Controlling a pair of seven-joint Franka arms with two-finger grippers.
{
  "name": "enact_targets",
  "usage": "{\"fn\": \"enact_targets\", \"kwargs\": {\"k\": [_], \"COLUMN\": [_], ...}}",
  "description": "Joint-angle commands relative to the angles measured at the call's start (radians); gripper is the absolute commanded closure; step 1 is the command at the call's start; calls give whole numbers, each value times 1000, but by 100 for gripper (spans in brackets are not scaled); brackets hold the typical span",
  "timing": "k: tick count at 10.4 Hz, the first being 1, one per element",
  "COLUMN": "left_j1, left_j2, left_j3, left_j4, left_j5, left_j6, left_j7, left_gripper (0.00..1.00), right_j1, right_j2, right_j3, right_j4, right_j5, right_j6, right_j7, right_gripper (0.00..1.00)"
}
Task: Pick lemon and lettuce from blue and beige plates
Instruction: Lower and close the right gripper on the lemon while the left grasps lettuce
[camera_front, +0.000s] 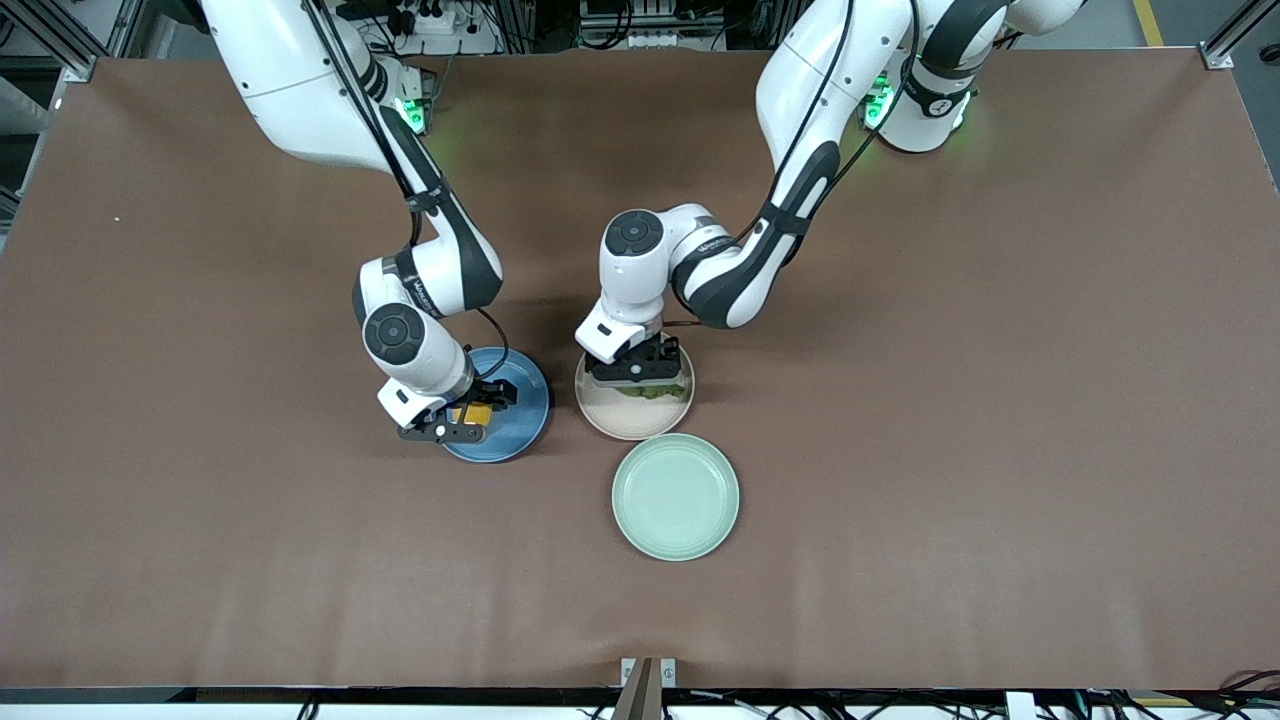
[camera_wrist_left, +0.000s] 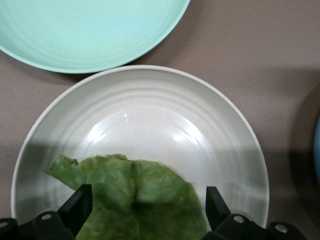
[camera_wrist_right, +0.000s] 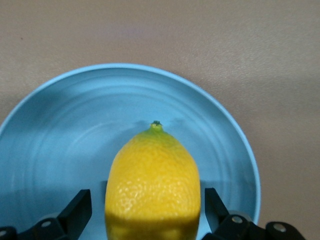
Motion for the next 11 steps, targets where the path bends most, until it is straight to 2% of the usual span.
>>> {"fn": "enact_targets", "kwargs": {"k": [1,4,5,7,9,10,11], "left_j1": [-21,-32,-32,-32,-29,-27,-27], "left_j2": [20,17,15,17,18,18,20], "left_j3": [17,16,16,16,14,14,14], "left_j4": [21,16,16,12,12,12,12], "left_j5": [38,39,41,41,39,33,29], "left_j6": [9,8,6,5,5,5,5], "left_j7": [-40,-38,-38,-37,-38,-40,-46], "left_gripper": [0,0,0,0,0,0,24], "right_j1": [15,13,16,13,6,3,0], "right_j2": [11,26,26,23,12,6,-3], "right_j3": [-6,-6,-6,-6,-6,-6,-6], "right_j4": [-1,-1,-1,2,12,44,90], "right_j5": [14,14,14,14,14,14,14], "right_j6": [20,39,37,23,0,-70,-160], "right_j7": [11,10,10,-4,-10,-10,-9], "right_gripper": [0,0,5,28,38,39,40]}}
